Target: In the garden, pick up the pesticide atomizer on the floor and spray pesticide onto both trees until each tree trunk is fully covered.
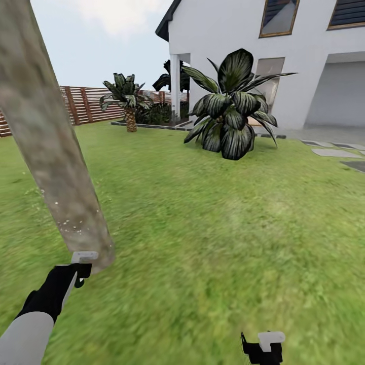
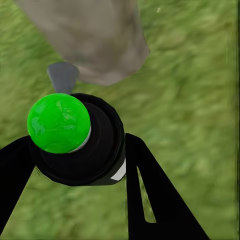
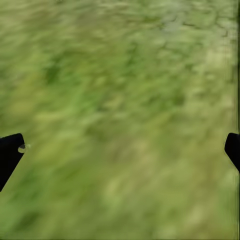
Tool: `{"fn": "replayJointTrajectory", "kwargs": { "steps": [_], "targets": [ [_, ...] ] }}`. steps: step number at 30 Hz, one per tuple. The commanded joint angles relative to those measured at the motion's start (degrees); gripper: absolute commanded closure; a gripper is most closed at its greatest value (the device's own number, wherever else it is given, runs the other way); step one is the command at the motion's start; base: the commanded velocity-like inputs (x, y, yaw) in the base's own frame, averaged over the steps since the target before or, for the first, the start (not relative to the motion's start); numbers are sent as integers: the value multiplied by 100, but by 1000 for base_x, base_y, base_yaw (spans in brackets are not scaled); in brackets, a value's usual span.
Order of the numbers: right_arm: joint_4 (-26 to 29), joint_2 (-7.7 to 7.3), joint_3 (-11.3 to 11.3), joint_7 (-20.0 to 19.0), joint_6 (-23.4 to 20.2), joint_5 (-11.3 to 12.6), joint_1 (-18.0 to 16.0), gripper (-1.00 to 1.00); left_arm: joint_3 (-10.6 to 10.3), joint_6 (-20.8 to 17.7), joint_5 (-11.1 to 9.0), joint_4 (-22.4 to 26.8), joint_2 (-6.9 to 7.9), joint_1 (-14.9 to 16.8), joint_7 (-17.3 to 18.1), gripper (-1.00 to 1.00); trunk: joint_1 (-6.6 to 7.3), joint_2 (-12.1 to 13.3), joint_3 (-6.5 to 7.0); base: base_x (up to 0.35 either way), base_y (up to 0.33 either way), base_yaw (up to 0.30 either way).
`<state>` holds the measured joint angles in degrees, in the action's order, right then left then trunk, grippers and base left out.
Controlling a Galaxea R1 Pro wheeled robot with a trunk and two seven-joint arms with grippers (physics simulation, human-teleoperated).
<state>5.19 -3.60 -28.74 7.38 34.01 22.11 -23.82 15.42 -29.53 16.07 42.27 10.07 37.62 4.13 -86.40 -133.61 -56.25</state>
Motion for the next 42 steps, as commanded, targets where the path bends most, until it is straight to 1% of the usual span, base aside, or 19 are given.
{"fn": "replayJointTrajectory", "kwargs": {
  "steps": [1, 6, 15, 25, 28, 42],
  "targets": [
    [0, 0, 0, 0, 0, -1, 0, -100, -2, 0, 1, 0, -4, 0, 0, 100, 0, 0, 0, 141, -272, 141],
    [0, 0, -1, 0, 0, -5, 0, -100, -4, 0, 1, 0, -27, 0, 0, 100, 0, 0, 0, 141, -272, 254],
    [0, 0, -5, 0, 0, -5, 0, -100, -3, 0, -2, 0, -7, 0, 0, 100, 0, 0, 0, 147, -267, 273],
    [0, 0, -3, 0, 0, -5, 0, -100, -4, 0, 1, 0, -12, 0, 2, 100, 0, 0, 0, 161, -243, 26],
    [0, 0, -6, 0, 0, -5, 0, -100, -4, 0, 1, 0, -14, 0, 0, 100, 0, 0, 0, 33, -265, 167],
    [0, 0, -8, 0, 0, -5, 0, -100, -6, 0, 1, 0, -10, 0, 0, 100, 0, 0, 0, 1, -270, 275]
  ]
}}
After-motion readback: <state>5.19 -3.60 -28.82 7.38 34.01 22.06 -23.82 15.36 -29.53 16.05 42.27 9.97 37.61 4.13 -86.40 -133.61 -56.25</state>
